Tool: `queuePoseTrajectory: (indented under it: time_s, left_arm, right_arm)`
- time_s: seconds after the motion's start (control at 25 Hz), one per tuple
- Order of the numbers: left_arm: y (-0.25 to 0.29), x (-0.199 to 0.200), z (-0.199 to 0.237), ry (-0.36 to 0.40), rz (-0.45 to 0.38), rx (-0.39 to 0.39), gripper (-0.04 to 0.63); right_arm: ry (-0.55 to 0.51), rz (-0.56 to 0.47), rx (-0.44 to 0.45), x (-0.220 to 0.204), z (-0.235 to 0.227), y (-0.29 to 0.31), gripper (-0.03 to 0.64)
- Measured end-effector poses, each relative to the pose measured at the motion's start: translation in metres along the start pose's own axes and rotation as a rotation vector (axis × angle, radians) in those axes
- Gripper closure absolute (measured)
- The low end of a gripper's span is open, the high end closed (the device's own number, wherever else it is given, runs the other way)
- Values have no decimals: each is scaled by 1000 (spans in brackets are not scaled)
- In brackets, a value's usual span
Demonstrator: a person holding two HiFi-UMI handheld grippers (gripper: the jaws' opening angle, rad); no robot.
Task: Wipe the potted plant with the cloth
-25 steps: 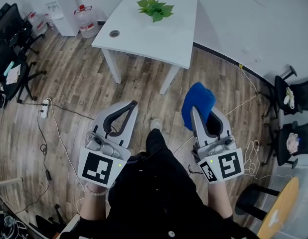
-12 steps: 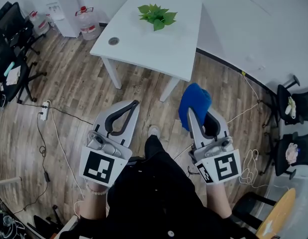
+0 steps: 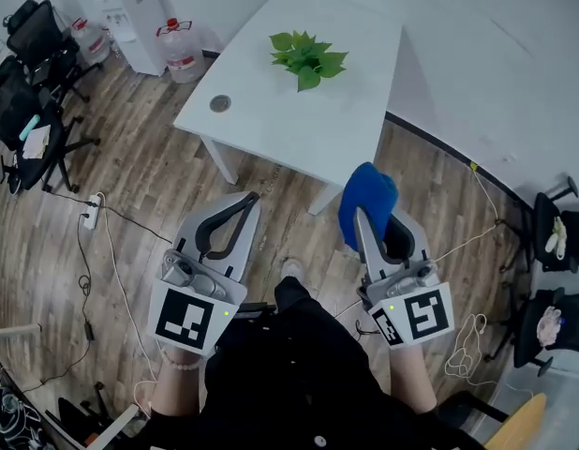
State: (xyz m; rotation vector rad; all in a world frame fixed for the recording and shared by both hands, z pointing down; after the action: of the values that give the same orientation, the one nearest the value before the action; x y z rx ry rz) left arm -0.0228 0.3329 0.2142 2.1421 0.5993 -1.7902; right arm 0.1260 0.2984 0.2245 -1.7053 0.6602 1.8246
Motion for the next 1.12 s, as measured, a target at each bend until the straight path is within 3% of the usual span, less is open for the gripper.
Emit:
queuePoseTrajectory:
  time_s: [0.56, 1.12]
  left_arm:
    - [81, -8, 33, -13, 14, 88, 581]
    - [112, -19, 34, -28, 47, 84, 583]
  right_arm:
    - [-8, -9, 77, -4, -76, 69, 522]
    - [20, 11, 79, -18, -102, 80, 522]
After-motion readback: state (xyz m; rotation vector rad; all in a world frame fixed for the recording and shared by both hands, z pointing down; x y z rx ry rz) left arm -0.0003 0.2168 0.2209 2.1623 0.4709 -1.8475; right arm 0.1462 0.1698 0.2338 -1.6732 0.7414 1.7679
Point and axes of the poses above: the fingertips, and each gripper's own axes: y forward along the fingers, z to its left, x out of its top, the point moved 1 cm from there along -y, backward along the fingers, and after that the axes turned 6 degrees about -z, right-handed, at the moved point
